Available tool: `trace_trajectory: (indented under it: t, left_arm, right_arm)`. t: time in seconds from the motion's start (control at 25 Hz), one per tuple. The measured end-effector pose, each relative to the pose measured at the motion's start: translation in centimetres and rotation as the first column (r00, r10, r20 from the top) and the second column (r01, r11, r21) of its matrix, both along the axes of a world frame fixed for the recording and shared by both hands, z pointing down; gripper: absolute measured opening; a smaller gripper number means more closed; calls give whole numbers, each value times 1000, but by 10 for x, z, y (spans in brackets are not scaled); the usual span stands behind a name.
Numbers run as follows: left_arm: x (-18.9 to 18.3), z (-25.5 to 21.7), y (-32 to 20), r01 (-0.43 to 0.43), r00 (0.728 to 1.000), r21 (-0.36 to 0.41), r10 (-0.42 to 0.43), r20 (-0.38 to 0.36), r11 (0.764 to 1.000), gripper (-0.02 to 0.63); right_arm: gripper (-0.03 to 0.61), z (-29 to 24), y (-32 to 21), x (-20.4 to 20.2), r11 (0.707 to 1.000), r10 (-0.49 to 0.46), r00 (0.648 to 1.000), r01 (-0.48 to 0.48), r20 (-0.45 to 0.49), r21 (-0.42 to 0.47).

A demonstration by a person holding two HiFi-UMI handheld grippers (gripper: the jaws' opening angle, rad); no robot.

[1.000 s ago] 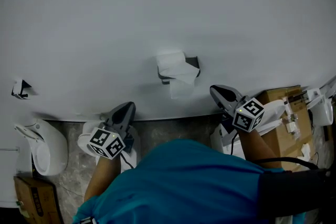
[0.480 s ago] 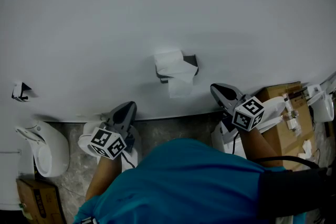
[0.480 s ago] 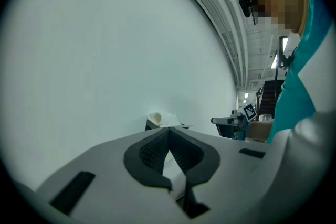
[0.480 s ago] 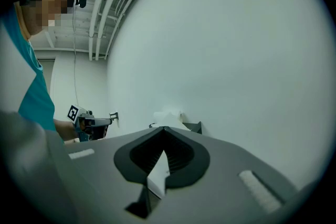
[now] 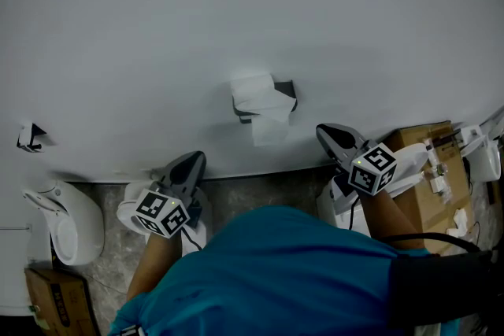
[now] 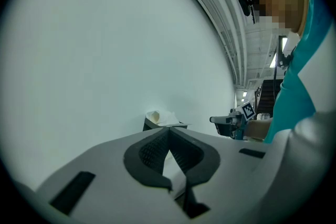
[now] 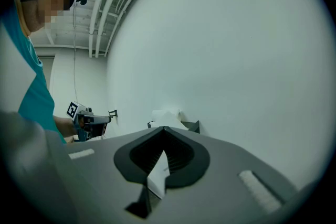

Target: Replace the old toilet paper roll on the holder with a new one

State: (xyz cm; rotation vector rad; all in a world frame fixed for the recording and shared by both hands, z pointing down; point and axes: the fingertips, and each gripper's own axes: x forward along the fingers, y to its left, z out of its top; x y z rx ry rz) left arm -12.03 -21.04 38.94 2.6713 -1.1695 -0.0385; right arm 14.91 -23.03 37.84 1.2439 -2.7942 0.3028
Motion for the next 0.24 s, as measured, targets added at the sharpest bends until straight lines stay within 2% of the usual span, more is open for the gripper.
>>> trace_trajectory:
  t: [0.24]
  left_arm:
    - [1,1,-1,-6,1000,-4,6,2,1000,8]
  right_arm:
    - [0,1,-1,0,1000,-1,1000,1,-9,1]
